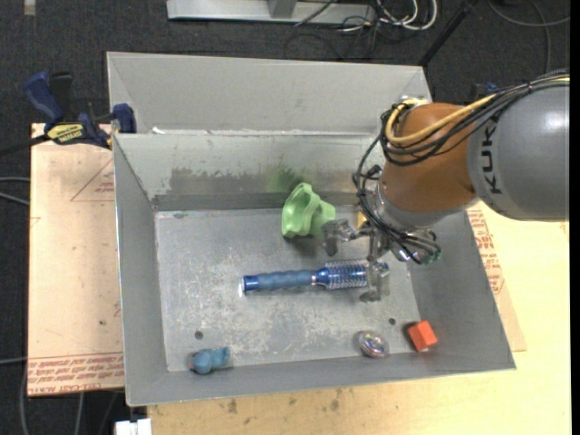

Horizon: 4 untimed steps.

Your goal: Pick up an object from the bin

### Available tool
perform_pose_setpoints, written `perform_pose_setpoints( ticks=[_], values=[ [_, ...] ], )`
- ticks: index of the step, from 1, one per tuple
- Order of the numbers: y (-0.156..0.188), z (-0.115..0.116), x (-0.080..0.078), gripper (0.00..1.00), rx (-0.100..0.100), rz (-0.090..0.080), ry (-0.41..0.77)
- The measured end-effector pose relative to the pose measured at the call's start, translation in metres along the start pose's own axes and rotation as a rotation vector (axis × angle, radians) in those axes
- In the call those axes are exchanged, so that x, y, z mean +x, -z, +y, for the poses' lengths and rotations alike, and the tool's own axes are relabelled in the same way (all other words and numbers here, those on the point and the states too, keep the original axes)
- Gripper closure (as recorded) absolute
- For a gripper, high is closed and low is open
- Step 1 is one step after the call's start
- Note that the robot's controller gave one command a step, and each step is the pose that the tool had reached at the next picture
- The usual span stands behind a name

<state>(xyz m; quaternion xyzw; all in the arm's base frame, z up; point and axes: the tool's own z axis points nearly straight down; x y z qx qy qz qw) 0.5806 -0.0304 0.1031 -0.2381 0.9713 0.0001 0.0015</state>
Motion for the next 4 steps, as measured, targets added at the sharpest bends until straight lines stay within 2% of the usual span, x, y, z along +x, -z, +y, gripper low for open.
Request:
perform_pose_setpoints(
  ticks=[1, 2, 3, 4],
  values=[
    [-0.035, -0.005, 0.01, 0.0, -0.003, 0.004, -0.003],
    [-0.035, -0.004, 0.009, 0.0, -0.004, 0.002, -0.003],
    [-0.035, -0.004, 0.009, 1.0, -0.004, 0.002, -0.003],
    [0.031, -0.005, 0.006, 1.0, 0.003, -0.004, -0.004]
  ],
)
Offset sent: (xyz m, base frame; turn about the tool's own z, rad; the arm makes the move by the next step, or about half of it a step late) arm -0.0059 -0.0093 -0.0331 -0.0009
